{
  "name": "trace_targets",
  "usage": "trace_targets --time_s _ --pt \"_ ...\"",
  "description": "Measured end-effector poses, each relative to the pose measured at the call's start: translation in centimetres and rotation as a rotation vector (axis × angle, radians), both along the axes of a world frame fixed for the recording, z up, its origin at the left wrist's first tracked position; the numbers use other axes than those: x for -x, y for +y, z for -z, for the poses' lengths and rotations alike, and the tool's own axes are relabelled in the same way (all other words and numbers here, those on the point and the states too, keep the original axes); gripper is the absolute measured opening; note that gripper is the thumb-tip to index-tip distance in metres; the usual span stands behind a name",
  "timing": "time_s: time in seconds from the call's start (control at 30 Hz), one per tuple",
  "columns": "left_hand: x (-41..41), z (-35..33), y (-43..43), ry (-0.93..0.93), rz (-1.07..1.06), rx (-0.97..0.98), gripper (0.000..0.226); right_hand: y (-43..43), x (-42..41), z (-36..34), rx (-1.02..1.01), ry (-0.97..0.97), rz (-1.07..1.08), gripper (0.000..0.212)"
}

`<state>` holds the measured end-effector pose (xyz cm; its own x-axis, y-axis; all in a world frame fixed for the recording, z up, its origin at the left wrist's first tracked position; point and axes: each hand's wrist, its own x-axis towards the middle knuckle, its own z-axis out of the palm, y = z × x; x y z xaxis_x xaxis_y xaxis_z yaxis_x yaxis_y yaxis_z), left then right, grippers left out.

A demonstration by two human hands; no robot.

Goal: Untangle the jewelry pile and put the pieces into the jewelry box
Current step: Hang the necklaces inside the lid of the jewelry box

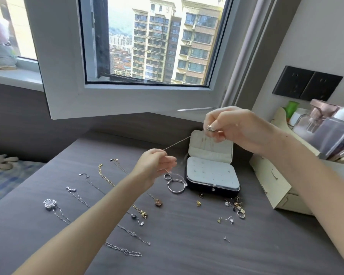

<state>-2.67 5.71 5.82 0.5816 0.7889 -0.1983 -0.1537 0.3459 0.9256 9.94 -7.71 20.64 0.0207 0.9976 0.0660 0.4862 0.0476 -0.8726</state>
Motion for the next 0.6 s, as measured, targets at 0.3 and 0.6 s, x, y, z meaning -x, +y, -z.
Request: trace_targets --time_s 0.3,0.6 --pt "1.0 -2.9 -0.1 -0.327 0.047 0.477 0.046 -7.1 -1.8 5.6 0.24 -0.187 0.055 0.011" --pt "-0.8 -6.5 -4.1 0.415 0.018 -0.71 0.047 -8.5 0.4 14.3 0.268 -0.72 0.202 0.014"
